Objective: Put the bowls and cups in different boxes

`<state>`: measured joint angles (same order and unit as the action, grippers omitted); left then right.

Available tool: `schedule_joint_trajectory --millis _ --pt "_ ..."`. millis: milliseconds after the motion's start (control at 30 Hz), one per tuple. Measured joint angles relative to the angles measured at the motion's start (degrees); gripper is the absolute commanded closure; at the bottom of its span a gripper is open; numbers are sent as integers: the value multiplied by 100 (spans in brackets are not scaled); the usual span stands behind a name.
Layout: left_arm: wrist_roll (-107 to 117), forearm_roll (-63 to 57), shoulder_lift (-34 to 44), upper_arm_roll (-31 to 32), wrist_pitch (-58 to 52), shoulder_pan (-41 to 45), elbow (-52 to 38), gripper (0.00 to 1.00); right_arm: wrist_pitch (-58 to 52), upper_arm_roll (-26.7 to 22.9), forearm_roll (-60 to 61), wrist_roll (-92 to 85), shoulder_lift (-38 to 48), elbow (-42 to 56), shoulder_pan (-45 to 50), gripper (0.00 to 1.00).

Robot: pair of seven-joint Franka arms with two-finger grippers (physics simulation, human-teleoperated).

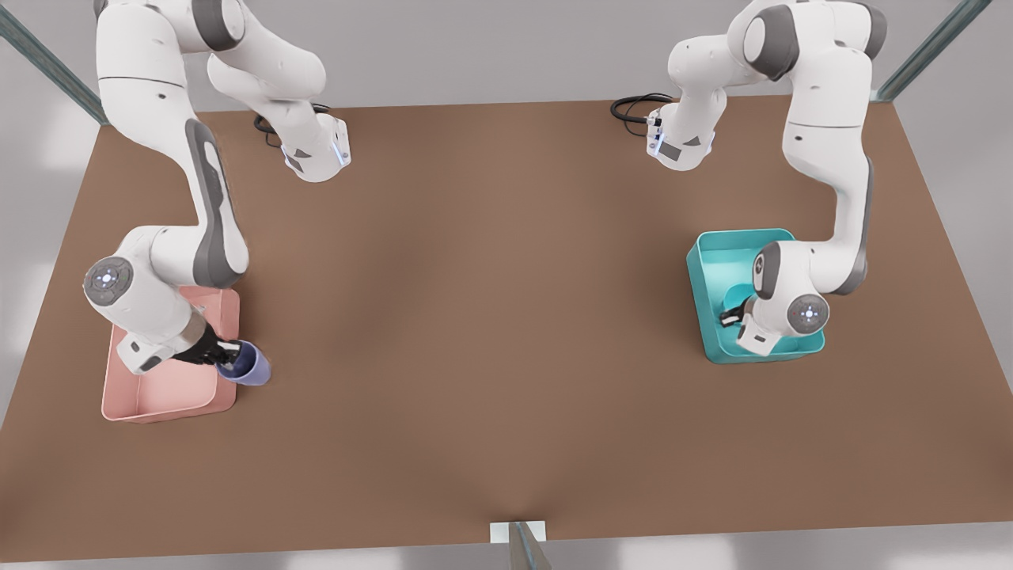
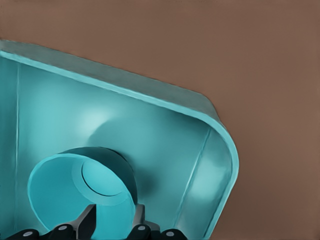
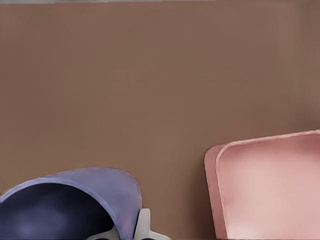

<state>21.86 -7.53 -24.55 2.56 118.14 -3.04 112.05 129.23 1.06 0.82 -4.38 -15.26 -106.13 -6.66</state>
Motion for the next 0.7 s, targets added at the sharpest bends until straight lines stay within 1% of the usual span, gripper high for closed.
schedule_joint_trajectory --millis 33,67,133,200,267,333,467,700 --pt "-25 8 185 -1 -84 -12 -166 0 -36 0 -1 -168 -86 105 -248 79" --pt "-52 25 408 6 -302 -5 -536 0 -67 0 -2 -339 -180 185 -489 79" --pt "-106 196 723 113 -986 30 -1581 0 -114 -1 -3 -677 -355 300 -931 79" --pt "-174 380 838 467 -1864 95 -2722 0 -144 -1 -2 -1022 -700 614 -1271 79" --pt "-325 517 904 598 -2728 245 -3482 0 -156 -1 -2 -1350 -1127 956 -1563 79" --pt "-467 584 1083 628 -3377 394 -3703 0 -156 5 -6 -1644 -1550 1221 -1804 79" --pt "-699 649 1230 618 -4187 458 -3684 0 -80 11 -11 -2141 -2087 1426 -1939 79" --pt "-1008 694 1461 328 -4658 613 -3382 0 23 59 63 -2771 -2306 1376 -1919 79"
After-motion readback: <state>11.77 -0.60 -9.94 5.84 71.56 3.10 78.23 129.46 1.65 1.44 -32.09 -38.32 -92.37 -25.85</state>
